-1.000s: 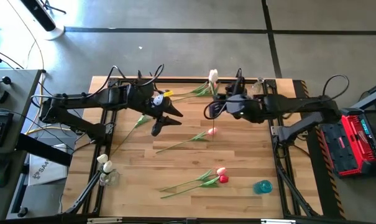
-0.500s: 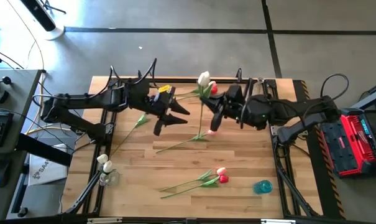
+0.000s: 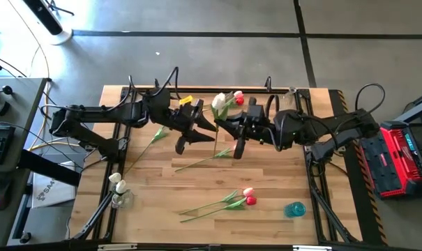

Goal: Sort flowers into vase by color
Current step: Put the white flower into the bottom transparent vase

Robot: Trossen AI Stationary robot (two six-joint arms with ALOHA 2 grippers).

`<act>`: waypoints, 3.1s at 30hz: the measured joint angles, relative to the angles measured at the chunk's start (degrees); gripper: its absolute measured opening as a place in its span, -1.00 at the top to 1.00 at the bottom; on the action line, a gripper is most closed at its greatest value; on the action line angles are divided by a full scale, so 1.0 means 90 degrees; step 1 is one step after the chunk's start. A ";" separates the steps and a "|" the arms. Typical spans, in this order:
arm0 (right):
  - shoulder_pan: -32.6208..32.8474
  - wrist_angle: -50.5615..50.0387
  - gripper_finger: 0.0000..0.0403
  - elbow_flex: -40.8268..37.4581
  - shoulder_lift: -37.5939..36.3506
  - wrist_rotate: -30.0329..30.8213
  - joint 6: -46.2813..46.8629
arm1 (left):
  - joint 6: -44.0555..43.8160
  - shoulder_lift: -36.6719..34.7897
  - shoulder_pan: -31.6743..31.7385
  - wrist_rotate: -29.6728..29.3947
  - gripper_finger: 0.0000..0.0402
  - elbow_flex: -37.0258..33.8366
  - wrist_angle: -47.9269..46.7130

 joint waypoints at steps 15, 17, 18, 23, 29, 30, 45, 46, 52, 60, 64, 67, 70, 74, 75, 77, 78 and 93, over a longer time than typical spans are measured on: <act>0.0000 0.0014 1.00 0.0000 0.0022 -0.0365 -0.0095 | -0.0144 0.0175 -0.0010 0.0368 0.73 0.0013 0.0607; 0.0000 0.0014 1.00 -0.0002 0.0022 -0.0365 -0.0075 | -0.0176 0.0191 -0.0010 0.0372 0.82 0.0005 0.0568; 0.0000 0.0019 1.00 0.0000 0.0022 -0.0365 -0.0064 | -0.0173 0.0197 -0.0010 0.0372 0.87 0.0005 0.0579; 0.0009 0.0027 0.88 0.0000 0.0022 -0.0369 -0.0104 | -0.0136 0.0197 -0.0010 0.0372 0.98 0.0005 0.0580; 0.0173 -0.0101 0.59 -0.0007 -0.0154 -0.0365 -0.0420 | -0.0123 0.0087 -0.0005 0.0259 0.99 0.0005 0.0437; 0.0202 -0.0095 0.54 -0.0007 -0.0215 -0.0365 -0.0428 | -0.0121 0.0044 0.0008 0.0218 1.00 0.0005 0.0400; 0.0240 -0.0235 0.35 -0.0007 -0.0406 -0.0360 -0.0428 | 0.0438 -0.0790 0.0012 -0.0202 1.00 0.0007 -0.0542; 0.0240 -0.0231 0.35 -0.0007 -0.0406 -0.0360 -0.0428 | 0.0468 -0.0832 0.0012 -0.0204 1.00 0.0007 -0.0611; 0.0238 -0.0231 0.35 -0.0007 -0.0406 -0.0357 -0.0428 | 0.0839 -0.1279 0.0012 -0.0416 1.00 0.0007 -0.1452; 0.0238 -0.0240 0.35 -0.0007 -0.0406 -0.0357 -0.0428 | 0.1016 -0.1790 -0.0071 -0.0411 1.00 0.0007 -0.2096; 0.0238 -0.0255 0.35 -0.0007 -0.0406 -0.0357 -0.0428 | 0.1272 -0.2060 -0.0430 -0.0344 1.00 0.0007 -0.2472; 0.0238 -0.0288 0.35 -0.0007 -0.0406 -0.0357 -0.0428 | 0.1258 -0.2192 -0.0807 -0.0547 1.00 0.0007 -0.2504; 0.0238 -0.0284 0.35 -0.0007 -0.0406 -0.0357 -0.0428 | 0.1268 -0.2289 -0.1196 -0.0595 1.00 0.0007 -0.2584; 0.0238 -0.0287 0.35 -0.0007 -0.0406 -0.0357 -0.0428 | 0.1260 -0.2518 -0.1751 -0.0582 1.00 0.0007 -0.2998; 0.0238 -0.0287 0.35 -0.0007 -0.0406 -0.0357 -0.0428 | 0.1241 -0.2592 -0.1891 -0.0544 1.00 0.0007 -0.3147; 0.0238 -0.0284 0.35 -0.0007 -0.0406 -0.0357 -0.0428 | 0.1224 -0.2776 -0.2171 -0.0428 1.00 0.0007 -0.3374; 0.0238 -0.0284 0.35 -0.0007 -0.0406 -0.0357 -0.0428 | 0.1224 -0.2895 -0.2315 -0.0425 1.00 0.0007 -0.3480; 0.0238 -0.0306 0.35 -0.0005 -0.0406 -0.0357 -0.0428 | 0.0457 -0.3838 -0.3342 -0.0262 1.00 0.0078 -0.3230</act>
